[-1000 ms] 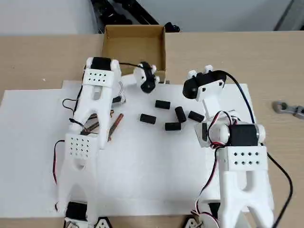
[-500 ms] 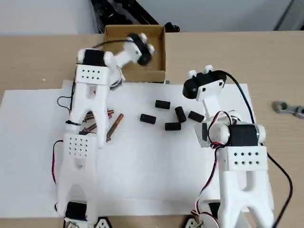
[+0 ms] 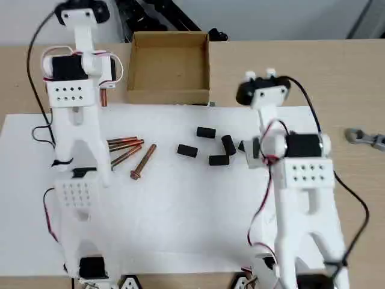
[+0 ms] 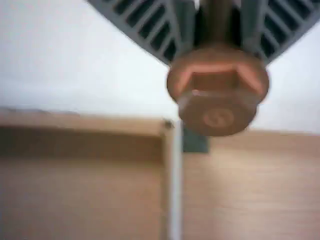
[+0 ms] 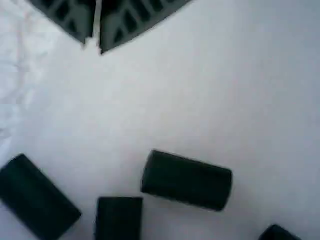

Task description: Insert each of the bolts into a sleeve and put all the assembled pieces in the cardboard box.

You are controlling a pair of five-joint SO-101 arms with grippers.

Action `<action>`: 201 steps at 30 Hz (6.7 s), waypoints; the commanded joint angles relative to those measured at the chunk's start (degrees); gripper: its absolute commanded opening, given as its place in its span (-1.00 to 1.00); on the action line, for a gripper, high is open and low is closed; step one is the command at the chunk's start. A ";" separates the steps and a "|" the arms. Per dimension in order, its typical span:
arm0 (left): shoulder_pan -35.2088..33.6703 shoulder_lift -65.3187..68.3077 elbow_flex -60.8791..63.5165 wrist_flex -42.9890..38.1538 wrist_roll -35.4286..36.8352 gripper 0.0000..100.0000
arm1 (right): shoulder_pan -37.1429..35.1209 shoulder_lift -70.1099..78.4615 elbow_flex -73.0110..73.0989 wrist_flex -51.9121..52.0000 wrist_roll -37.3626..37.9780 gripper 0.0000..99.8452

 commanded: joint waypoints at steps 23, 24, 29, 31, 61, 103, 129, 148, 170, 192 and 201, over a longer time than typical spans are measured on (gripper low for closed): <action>2.29 -90.02 83.74 -4.66 -6.07 -0.99 | -8.57 40.75 -40.70 10.95 -0.62 -0.99; 2.29 -91.34 85.32 -4.66 -6.33 -0.99 | -8.57 41.01 -40.70 11.03 -0.62 -0.99; 2.29 -95.03 90.77 -4.92 -6.33 -0.99 | -8.57 42.77 -40.70 11.03 -0.70 -0.77; 2.29 -95.65 91.03 -5.01 -6.33 -0.99 | -8.57 43.38 -40.70 10.95 -0.26 -0.64; 2.29 -95.56 91.21 -4.66 -6.33 -0.99 | -10.24 51.82 -40.62 5.85 -5.01 -0.44; 2.29 -95.91 91.21 -4.92 -6.33 -0.99 | -10.15 51.56 -23.56 -10.33 -4.66 -0.91; 2.29 -95.91 90.95 -5.10 -6.42 -0.99 | -10.15 33.89 -36.04 4.70 -4.48 -0.91; 2.73 -95.91 91.12 -23.82 -6.24 -0.99 | -10.15 -14.20 -35.96 4.97 -4.48 -0.92; 18.29 -95.65 90.95 -33.05 -5.89 -0.99 | -10.07 -67.47 23.47 -10.59 -5.10 -1.00; 32.18 -95.56 89.63 -44.57 -4.40 -0.99 | -24.84 -74.33 45.71 -38.02 -12.75 -1.00; 35.96 -95.47 84.88 -45.45 0.97 -0.99 | -26.15 -74.59 46.42 -39.96 -12.66 -1.00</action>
